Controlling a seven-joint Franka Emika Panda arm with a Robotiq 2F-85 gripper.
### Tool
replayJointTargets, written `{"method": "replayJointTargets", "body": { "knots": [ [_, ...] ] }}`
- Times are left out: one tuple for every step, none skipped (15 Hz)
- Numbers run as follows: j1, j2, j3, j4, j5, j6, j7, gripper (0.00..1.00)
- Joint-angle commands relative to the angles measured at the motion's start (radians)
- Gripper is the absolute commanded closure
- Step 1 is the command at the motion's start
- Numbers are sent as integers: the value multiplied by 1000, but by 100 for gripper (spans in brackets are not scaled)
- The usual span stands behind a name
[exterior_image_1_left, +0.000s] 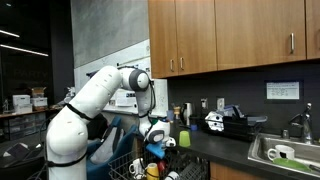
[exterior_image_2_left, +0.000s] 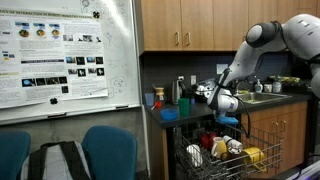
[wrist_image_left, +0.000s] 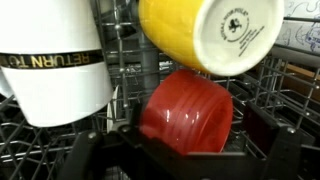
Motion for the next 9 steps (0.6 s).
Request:
{"method": "replayJointTargets", "body": {
  "knots": [
    [4,33,2,27,-15,33,28,0],
    [3,37,4,30,-15,37,31,0],
    [-2,42,11,33,-14,45,29,0],
    [-1,43,12,32,-15,48,34,0],
    [4,42,10,30,-17,49,39,0],
    [7,40,7,27,-17,48,45,0],
    [11,35,2,19,-17,47,53,0],
    [15,28,-4,11,-18,45,61,0],
    [27,17,-19,1,-21,38,74,0]
  ]
}}
